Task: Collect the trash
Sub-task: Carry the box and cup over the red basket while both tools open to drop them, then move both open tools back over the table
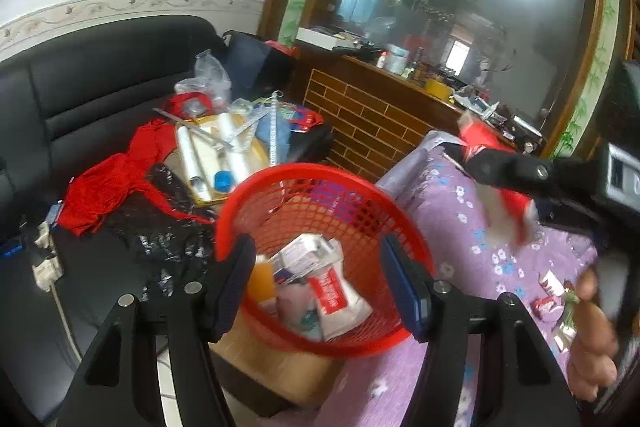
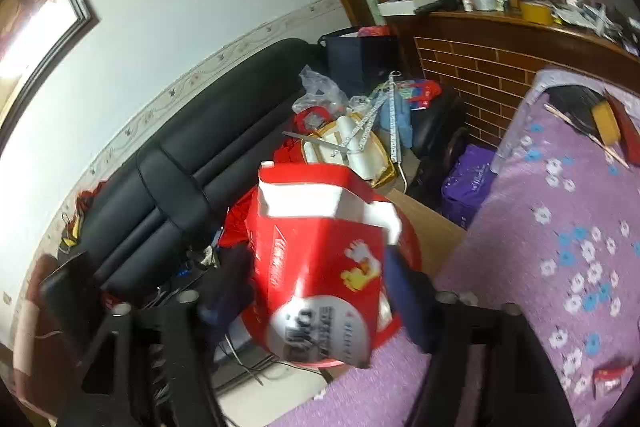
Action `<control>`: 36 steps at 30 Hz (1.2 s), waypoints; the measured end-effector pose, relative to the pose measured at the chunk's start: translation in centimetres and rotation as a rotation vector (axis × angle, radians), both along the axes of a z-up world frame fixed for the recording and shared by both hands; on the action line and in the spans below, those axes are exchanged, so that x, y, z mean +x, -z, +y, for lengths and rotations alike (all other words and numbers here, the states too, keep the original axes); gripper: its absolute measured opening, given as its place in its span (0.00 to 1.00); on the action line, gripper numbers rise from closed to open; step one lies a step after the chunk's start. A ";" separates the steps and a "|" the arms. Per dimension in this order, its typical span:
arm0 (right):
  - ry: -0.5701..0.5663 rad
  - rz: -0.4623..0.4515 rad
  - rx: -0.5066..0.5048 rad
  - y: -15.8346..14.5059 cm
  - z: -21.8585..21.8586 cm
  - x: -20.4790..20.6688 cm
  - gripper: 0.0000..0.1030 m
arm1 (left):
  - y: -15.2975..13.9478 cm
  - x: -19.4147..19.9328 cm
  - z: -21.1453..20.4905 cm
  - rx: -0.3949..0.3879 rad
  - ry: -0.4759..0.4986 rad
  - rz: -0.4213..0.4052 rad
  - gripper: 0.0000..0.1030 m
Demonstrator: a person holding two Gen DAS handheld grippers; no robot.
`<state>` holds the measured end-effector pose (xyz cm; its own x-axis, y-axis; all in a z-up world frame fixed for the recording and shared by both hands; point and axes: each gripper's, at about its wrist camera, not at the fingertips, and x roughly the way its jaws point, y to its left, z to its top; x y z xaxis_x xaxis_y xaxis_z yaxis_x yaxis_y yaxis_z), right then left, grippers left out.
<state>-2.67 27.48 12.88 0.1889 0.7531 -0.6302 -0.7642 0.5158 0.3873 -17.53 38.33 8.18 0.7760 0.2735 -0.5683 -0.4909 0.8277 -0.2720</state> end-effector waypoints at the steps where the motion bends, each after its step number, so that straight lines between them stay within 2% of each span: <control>1: 0.000 0.006 -0.005 0.1 0.3 0.1 0.87 | 0.0 -0.4 0.0 0.001 0.002 0.004 0.61; 6: 0.016 0.017 0.056 -0.6 -2.0 -0.2 0.87 | -0.3 -1.6 -0.2 0.000 0.007 -0.001 0.64; 9: 0.034 0.005 0.053 -0.6 -4.5 -0.9 0.87 | -0.3 -1.3 -1.2 -0.005 0.040 -0.008 0.64; 14: 0.092 -0.010 0.039 0.2 -10.7 -2.8 0.87 | -0.1 0.5 -5.4 0.009 0.148 0.003 0.64; 21: 0.244 -0.027 0.014 1.8 -21.7 -3.8 0.87 | -0.2 3.5 -12.2 0.030 0.297 0.029 0.64; 26: 0.414 -0.044 -0.002 2.3 -30.1 -3.6 0.87 | 0.0 5.6 -17.5 0.050 0.400 0.068 0.64; 30: 0.629 -0.072 -0.039 2.6 -38.0 -2.4 0.86 | 0.2 6.5 -21.3 0.091 0.476 0.095 0.64; 34: 0.879 -0.027 -0.100 3.6 -45.9 0.4 0.86 | 0.4 7.5 -24.4 0.103 0.547 0.121 0.64; 36: 0.960 -0.008 -0.107 4.4 -48.7 1.3 0.85 | 0.5 8.1 -25.8 0.097 0.577 0.134 0.64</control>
